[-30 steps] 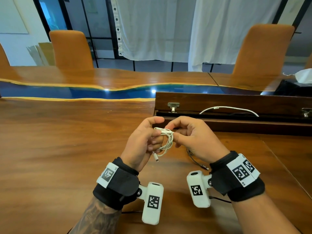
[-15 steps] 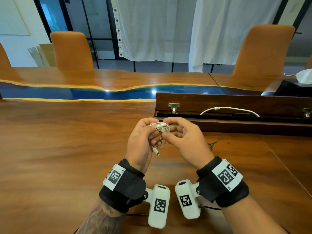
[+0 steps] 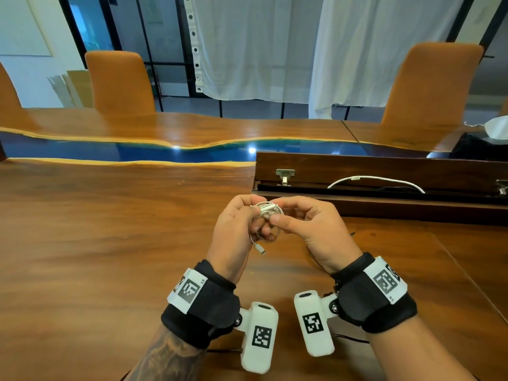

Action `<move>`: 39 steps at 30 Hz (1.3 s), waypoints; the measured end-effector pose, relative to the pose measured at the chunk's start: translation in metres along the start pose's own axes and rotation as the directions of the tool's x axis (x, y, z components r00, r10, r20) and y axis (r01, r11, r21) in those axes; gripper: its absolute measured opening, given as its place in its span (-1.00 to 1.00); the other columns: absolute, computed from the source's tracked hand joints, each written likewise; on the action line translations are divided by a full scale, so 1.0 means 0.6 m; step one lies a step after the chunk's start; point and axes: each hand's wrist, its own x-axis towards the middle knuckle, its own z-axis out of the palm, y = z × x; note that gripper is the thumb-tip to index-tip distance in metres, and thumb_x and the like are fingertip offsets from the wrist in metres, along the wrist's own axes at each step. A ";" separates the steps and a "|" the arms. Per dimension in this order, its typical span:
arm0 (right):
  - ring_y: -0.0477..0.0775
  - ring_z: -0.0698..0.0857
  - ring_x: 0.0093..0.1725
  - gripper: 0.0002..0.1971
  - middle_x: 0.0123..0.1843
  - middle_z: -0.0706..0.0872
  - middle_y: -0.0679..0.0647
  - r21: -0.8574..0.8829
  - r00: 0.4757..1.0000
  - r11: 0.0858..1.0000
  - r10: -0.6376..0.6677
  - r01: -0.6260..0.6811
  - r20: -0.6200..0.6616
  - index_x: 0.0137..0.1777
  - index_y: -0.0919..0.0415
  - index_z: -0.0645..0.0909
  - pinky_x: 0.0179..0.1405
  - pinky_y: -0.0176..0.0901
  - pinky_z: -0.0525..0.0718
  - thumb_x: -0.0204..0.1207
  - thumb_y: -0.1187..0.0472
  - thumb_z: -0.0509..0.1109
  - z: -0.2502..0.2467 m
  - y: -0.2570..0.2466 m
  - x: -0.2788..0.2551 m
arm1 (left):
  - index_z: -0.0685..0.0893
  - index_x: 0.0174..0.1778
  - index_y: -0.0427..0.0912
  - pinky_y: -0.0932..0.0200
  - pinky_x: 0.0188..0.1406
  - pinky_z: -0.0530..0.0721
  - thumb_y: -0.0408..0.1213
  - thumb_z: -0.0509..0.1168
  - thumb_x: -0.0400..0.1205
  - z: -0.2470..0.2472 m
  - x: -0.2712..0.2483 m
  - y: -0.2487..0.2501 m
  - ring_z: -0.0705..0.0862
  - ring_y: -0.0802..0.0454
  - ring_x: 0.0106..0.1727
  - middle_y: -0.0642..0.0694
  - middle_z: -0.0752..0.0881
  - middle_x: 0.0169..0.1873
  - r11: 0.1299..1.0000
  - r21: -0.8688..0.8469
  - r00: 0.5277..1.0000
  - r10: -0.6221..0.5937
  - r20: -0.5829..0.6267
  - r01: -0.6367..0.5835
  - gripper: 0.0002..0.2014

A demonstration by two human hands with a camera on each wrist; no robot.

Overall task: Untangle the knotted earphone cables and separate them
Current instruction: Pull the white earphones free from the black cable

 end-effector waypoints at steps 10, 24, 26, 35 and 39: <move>-0.02 0.82 -0.11 -0.73 -0.09 0.88 0.11 0.063 0.997 0.996 0.064 -0.061 -0.035 0.04 0.22 0.63 -0.12 -0.26 0.71 0.39 0.23 0.59 -0.004 0.006 0.004 | 0.61 0.18 -0.22 0.07 -0.11 0.65 -0.34 0.09 0.83 0.002 -0.004 -0.010 0.57 0.15 -0.27 -0.05 0.64 -0.27 0.986 0.153 0.998 0.057 0.009 -0.057 -0.82; -0.08 0.75 -0.09 -0.87 -0.10 0.82 -0.04 0.081 0.993 0.990 0.121 -0.120 -0.012 0.07 0.14 0.72 -0.13 -0.17 0.71 0.55 0.23 0.51 0.010 0.001 -0.001 | 0.67 0.06 -0.28 0.22 -0.37 0.64 -0.06 0.28 0.63 -0.005 0.003 -0.016 0.57 0.11 -0.37 -0.21 0.67 -0.22 0.976 0.124 0.979 0.189 -0.082 -0.178 -0.68; -0.13 0.76 -0.12 -0.85 -0.14 0.83 -0.07 0.056 0.995 0.994 0.095 -0.093 -0.038 0.14 0.15 0.66 -0.16 -0.22 0.72 0.60 0.27 0.48 0.014 -0.001 -0.001 | 0.68 0.03 -0.26 0.24 -0.38 0.64 -0.13 0.28 0.68 -0.008 0.004 -0.016 0.59 0.13 -0.38 -0.15 0.69 -0.27 0.973 0.144 0.976 0.194 -0.096 -0.179 -0.75; -0.09 0.67 -0.07 -0.65 -0.01 0.68 -0.17 -0.486 0.970 0.841 -0.181 0.238 0.163 0.24 -0.12 0.52 -0.18 -0.27 0.65 0.55 0.16 0.54 0.035 -0.013 -0.019 | 0.74 -0.01 -0.29 -0.06 -0.17 0.75 -0.12 0.33 0.70 -0.008 0.002 -0.028 0.73 -0.09 -0.21 -0.23 0.78 -0.21 0.992 0.105 0.973 0.094 -0.212 -0.073 -0.73; -0.33 0.56 -0.10 -0.64 -0.02 0.57 -0.26 -0.680 0.964 0.683 -0.192 0.267 0.186 0.19 -0.16 0.49 -0.26 -0.44 0.48 0.50 -0.02 0.57 0.035 -0.008 -0.016 | 0.74 -0.02 -0.35 0.13 -0.36 0.73 -0.16 0.36 0.70 -0.005 -0.003 -0.029 0.69 0.05 -0.36 -0.15 0.76 -0.33 0.992 0.106 0.973 0.083 -0.217 -0.061 -0.73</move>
